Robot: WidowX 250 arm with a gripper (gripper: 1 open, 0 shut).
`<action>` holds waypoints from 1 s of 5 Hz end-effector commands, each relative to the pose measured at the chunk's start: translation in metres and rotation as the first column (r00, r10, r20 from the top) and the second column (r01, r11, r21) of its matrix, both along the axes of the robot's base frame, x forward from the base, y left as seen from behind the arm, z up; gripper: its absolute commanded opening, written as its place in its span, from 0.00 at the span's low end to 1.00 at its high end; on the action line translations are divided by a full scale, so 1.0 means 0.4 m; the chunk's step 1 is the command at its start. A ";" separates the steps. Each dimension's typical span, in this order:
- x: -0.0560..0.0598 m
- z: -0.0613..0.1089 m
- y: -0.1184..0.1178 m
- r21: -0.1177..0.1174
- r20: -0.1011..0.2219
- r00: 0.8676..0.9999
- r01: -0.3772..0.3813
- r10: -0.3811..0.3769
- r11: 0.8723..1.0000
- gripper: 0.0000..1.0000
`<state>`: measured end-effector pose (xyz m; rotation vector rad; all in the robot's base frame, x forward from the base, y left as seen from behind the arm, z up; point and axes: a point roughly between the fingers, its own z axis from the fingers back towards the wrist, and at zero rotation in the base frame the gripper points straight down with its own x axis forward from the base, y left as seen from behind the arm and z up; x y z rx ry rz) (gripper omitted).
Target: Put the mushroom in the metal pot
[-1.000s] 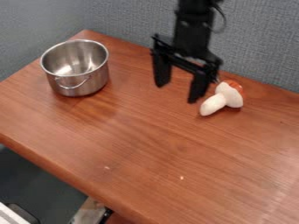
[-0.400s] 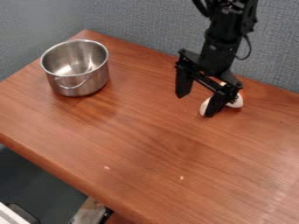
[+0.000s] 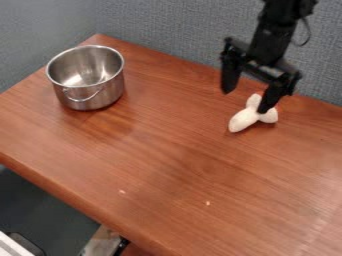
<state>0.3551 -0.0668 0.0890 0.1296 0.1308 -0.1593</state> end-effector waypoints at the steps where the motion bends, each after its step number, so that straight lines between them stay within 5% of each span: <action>1: 0.051 0.061 -0.044 -0.014 0.034 0.999 -0.019 0.019 1.000 1.00; 3: 0.060 0.001 -0.063 -0.014 0.022 1.000 -0.007 0.007 1.000 1.00; 5: 0.084 -0.040 0.010 -0.022 0.038 0.989 0.140 -0.140 0.990 1.00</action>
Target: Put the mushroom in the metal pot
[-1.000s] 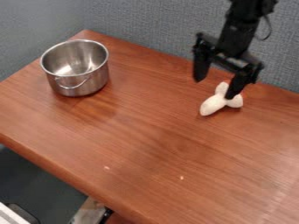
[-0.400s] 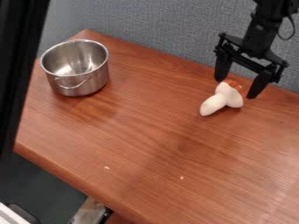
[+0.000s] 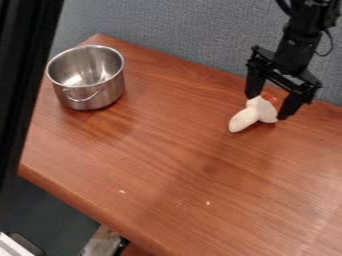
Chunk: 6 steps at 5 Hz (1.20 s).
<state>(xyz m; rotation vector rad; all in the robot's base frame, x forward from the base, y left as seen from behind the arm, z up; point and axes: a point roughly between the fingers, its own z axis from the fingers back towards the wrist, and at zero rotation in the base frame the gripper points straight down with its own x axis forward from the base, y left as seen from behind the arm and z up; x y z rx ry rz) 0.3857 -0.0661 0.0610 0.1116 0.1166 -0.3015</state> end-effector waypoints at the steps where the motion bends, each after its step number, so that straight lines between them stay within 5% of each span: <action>1: -0.017 0.018 0.014 -0.024 0.056 0.998 0.041 -0.040 0.999 1.00; 2: -0.039 0.007 0.008 -0.043 0.090 0.992 0.097 -0.092 0.994 1.00; 3: -0.001 0.007 -0.023 -0.089 0.098 0.995 0.009 0.000 0.996 0.00; 4: 0.030 0.030 -0.053 -0.136 0.111 0.990 -0.067 0.083 0.988 1.00; 5: 0.051 0.052 -0.080 -0.184 0.117 0.981 -0.131 0.154 0.974 1.00; 6: 0.062 0.043 -0.075 -0.192 0.092 0.967 -0.215 0.236 0.957 1.00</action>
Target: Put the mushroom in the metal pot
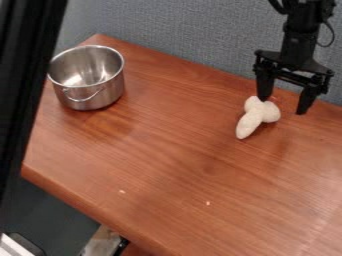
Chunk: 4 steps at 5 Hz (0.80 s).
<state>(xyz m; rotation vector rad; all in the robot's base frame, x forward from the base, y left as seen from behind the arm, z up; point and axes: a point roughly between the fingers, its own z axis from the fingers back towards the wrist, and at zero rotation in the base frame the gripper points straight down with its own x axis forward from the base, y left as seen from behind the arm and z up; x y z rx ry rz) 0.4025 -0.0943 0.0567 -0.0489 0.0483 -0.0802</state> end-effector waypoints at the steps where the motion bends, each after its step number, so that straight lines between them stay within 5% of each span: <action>1: 0.033 0.046 0.000 -0.028 0.042 0.996 -0.084 0.085 0.996 1.00; 3: 0.078 -0.038 -0.019 0.003 0.070 0.996 0.055 -0.055 0.998 1.00; 4: 0.112 -0.055 -0.001 0.014 0.045 0.999 0.026 -0.026 1.000 1.00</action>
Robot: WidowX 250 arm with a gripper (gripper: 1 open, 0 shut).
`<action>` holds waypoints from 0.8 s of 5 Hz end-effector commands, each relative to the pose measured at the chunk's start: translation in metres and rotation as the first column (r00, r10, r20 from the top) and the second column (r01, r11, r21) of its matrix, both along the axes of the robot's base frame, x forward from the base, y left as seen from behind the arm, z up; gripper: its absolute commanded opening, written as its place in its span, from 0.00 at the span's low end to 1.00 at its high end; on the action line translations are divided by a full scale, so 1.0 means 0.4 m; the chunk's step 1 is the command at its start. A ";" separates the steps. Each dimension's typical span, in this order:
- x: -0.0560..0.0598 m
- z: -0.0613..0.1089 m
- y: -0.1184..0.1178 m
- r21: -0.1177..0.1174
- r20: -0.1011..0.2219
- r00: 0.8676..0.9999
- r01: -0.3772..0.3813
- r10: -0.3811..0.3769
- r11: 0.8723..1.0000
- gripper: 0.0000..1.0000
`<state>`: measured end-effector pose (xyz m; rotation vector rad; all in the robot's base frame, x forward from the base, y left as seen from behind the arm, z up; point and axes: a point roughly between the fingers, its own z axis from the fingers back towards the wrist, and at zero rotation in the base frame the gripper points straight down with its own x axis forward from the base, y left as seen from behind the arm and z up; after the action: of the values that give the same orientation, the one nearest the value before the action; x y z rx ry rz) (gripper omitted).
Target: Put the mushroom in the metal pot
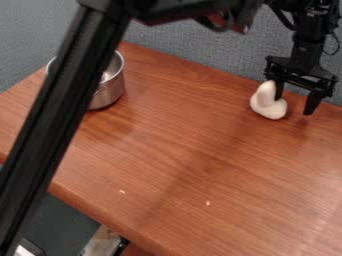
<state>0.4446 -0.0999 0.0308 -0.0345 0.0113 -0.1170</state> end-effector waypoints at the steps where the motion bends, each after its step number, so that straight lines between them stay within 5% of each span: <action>1: 0.006 -0.001 0.033 0.012 -0.012 0.999 -0.042 0.042 0.999 1.00; 2: 0.005 -0.016 0.041 0.020 -0.056 0.998 -0.009 0.010 1.000 1.00; 3: 0.002 -0.029 0.048 0.021 -0.099 0.995 0.023 -0.021 1.000 0.00; 4: -0.004 -0.029 0.057 0.029 -0.133 0.989 0.063 -0.058 0.998 0.00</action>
<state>0.4449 -0.0837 0.0225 -0.0166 0.1293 -0.1804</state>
